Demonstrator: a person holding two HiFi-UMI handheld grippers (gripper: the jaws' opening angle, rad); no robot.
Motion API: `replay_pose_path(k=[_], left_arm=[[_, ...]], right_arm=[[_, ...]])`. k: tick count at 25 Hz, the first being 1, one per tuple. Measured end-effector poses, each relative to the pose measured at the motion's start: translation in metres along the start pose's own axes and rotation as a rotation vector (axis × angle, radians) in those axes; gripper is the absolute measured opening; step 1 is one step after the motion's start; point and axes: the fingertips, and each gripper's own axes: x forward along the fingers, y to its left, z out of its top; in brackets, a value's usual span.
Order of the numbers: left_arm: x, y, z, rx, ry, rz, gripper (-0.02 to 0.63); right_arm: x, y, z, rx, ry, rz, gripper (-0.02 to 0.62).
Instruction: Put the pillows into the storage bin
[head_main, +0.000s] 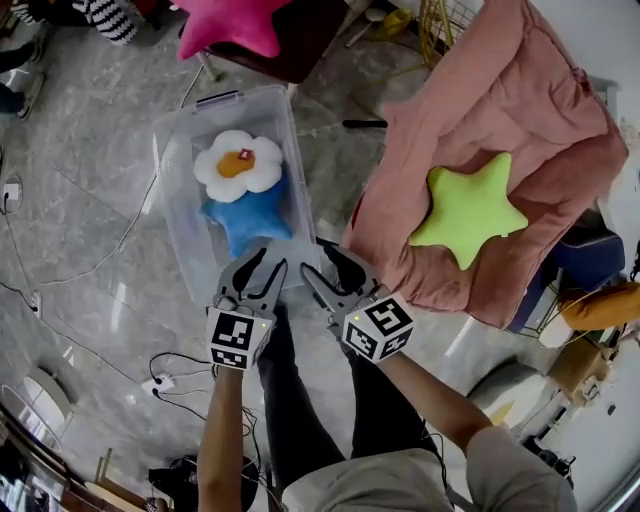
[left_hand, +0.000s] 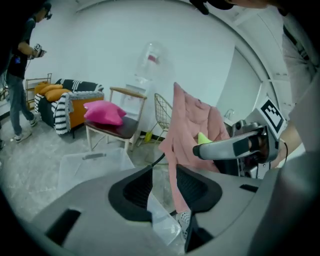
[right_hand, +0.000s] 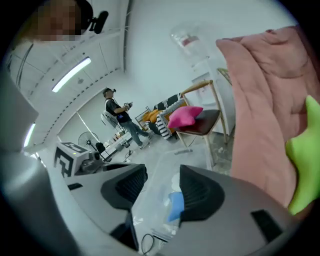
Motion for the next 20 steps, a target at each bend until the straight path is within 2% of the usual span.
replay_pose_path(k=[4,5,7,11,15,18,20], left_arm=[[0.039,-0.051,0.036,0.049,0.001,-0.052,0.147],[0.051,-0.067,0.047,0.063,0.0,-0.075,0.147],[0.073,-0.098,0.066,0.091,-0.005,-0.123,0.147],[0.118,-0.15,0.094,0.154,-0.01,-0.194,0.146],[0.164,-0.197,0.102,0.253,0.035,-0.227,0.146],[0.196,-0.236,0.107,0.266,0.062,-0.282,0.146],[0.216,-0.263,0.107,0.27,0.084,-0.326,0.146]], right_arm=[[-0.067,-0.044,0.022,-0.219,-0.057,-0.076,0.217],[-0.085,-0.063,0.021,-0.249,-0.053,-0.106,0.217],[-0.118,-0.108,0.014,-0.241,-0.039,-0.175,0.216],[-0.184,-0.202,-0.002,-0.138,-0.033,-0.362,0.216],[-0.252,-0.282,-0.02,0.055,-0.084,-0.551,0.218],[-0.296,-0.331,-0.04,0.211,-0.137,-0.663,0.218],[-0.315,-0.36,-0.055,0.304,-0.162,-0.705,0.218]])
